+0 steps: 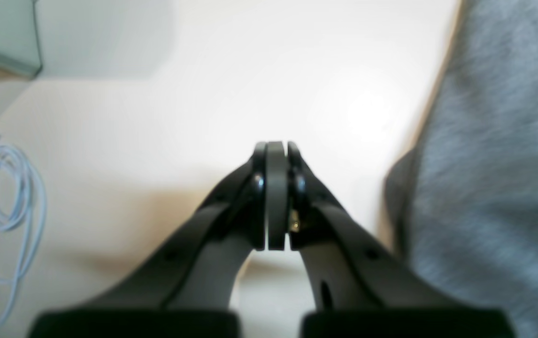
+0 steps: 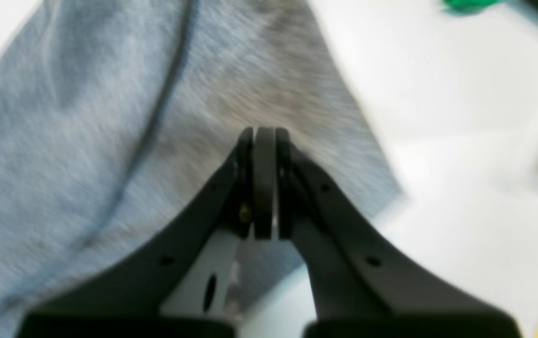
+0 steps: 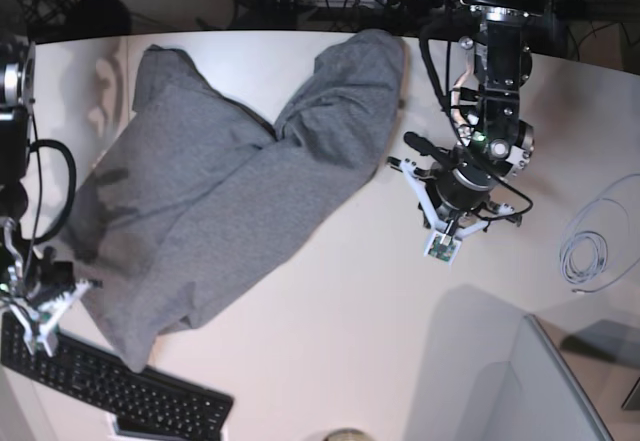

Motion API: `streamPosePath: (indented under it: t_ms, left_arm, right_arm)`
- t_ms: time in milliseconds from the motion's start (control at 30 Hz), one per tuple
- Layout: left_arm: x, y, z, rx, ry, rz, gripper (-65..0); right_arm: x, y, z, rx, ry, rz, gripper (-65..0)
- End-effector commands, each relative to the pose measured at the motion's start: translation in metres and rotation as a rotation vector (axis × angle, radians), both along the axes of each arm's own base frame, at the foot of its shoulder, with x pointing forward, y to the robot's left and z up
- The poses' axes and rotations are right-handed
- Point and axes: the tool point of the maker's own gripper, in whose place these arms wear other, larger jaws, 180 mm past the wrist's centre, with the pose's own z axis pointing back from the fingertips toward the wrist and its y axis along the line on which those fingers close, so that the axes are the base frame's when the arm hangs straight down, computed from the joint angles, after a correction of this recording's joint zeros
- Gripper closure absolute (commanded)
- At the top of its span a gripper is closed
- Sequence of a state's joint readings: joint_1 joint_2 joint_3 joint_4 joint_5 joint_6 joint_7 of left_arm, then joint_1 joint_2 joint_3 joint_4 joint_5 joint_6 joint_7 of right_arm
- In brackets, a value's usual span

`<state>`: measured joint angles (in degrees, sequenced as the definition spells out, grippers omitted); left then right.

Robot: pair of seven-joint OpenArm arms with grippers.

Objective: Layout the t-shirt on the table in an organized manner, then fold the t-shirt properly
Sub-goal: 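Regrasp the shirt edges with both grippers near the table edge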

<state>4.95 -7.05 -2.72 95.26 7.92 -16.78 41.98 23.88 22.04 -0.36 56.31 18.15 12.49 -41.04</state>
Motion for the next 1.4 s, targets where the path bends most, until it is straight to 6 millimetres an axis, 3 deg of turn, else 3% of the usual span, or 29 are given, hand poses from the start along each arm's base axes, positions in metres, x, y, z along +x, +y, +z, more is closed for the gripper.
streamPosePath:
  t_ms: [0,67,133,233,367,433,633,800,833,933,1000,1200,1367]
  left_arm:
    - [-0.004,0.021,0.002,0.037,-0.008,0.027,0.0]
    - [-0.012,0.037,-0.003,0.044,-0.016,0.049,0.0]
    - [-0.02,0.055,-0.009,0.046,-0.044,0.061,0.0]
    - [-0.031,0.074,-0.021,0.05,-0.083,0.038,0.0]
    - [-0.038,0.077,-0.028,0.04,-0.103,0.016,0.0]
    - [-0.046,0.074,-0.031,0.034,-0.092,0.01,0.0]
    - [-0.072,0.021,-0.033,-0.232,-0.063,-0.084,0.0]
    - [-0.097,-0.003,-0.026,-0.338,-0.048,-0.108,0.0]
    - [-0.101,-0.008,-0.023,-0.349,-0.05,-0.111,-1.2]
    - [-0.113,-0.018,-0.018,-0.366,-0.05,-0.119,-16.1]
    - [-0.122,-0.031,-0.02,-0.383,-0.031,-0.142,-21.6]
    - [-0.15,-0.07,-0.035,-0.44,0.058,-0.221,-22.9]
    - [-0.165,-0.074,-0.055,-0.456,0.124,-0.208,-23.0]
  right_arm:
    - [-0.024,0.009,-0.006,0.015,0.02,0.034,-1.7]
    - [-0.055,0.022,-0.004,0.032,-0.011,0.057,-2.0]
    - [-0.086,0.049,-0.002,0.059,-0.045,0.091,-5.4]
    - [-0.128,0.09,-0.002,0.116,-0.056,0.128,-19.2]
    - [-0.161,0.122,-0.006,0.185,-0.039,0.132,-36.0]
    - [-0.174,0.127,-0.008,0.196,-0.025,0.135,-36.2]
    - [-0.215,0.132,-0.027,0.213,0.063,0.122,-36.5]
    - [-0.236,0.133,-0.035,0.217,0.109,0.116,-36.6]
    - [-0.238,0.133,-0.036,0.218,0.115,0.116,-36.6]
    - [-0.243,0.138,-0.038,0.234,0.124,0.108,-36.6]
    - [-0.246,0.141,-0.041,0.245,0.133,0.101,-36.6]
    - [-0.25,0.152,-0.043,0.269,0.144,0.106,-36.6]
    - [-0.259,0.174,-0.058,0.297,0.198,0.154,-36.6]
